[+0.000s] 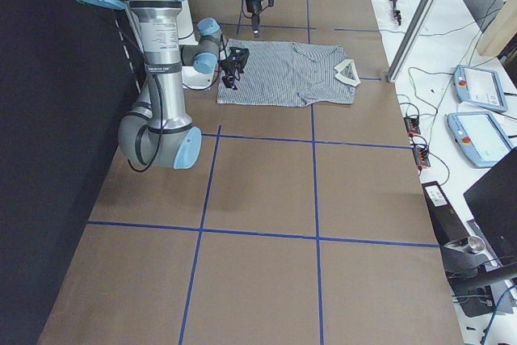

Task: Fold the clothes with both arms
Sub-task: 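Move both grippers to the hem corners nearest the robot and grasp them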

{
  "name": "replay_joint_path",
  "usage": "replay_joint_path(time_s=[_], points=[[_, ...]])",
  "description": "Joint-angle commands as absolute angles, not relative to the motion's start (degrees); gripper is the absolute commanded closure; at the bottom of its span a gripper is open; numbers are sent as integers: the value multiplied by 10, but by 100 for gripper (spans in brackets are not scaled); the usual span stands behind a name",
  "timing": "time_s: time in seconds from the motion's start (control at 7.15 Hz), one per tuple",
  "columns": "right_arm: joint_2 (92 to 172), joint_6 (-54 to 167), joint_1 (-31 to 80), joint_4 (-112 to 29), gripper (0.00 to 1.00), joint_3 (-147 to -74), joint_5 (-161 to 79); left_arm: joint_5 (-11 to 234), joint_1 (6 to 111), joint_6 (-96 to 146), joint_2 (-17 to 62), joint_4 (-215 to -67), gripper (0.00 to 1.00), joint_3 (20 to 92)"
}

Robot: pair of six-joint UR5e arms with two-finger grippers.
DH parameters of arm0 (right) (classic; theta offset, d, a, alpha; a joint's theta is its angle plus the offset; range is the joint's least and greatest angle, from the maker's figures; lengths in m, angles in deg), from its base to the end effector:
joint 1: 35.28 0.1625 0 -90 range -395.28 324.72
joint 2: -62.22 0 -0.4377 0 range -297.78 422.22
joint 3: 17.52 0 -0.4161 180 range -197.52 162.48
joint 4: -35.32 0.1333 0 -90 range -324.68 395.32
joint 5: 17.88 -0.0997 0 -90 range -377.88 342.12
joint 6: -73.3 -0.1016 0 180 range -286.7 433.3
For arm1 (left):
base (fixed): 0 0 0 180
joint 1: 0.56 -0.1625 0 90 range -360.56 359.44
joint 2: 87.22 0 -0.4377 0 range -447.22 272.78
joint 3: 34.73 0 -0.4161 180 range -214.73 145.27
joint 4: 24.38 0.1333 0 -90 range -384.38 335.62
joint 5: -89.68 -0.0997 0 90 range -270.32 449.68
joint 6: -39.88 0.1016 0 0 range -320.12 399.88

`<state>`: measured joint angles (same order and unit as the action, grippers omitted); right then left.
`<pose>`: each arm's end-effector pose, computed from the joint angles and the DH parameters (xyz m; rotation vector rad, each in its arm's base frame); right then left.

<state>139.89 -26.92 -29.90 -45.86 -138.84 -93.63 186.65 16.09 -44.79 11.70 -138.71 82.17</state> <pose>-0.5162 -0.2076 0.2838 0.1934 -0.9250 0.3657 0.4850 -0.2713 0.3151 0.0917 1.0507 -0.1151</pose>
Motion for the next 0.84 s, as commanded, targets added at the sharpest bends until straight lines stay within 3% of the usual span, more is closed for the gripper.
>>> replay_joint_path(time_s=[0.0, 0.7], points=[[1401, -272, -307, -459, 0, -1389, -926, 1827, 93, -518, 73, -1386, 23, 830], [1402, -274, -311, -459, 0, -1390, -921, 1814, 49, -550, 63, -1383, 33, 828]])
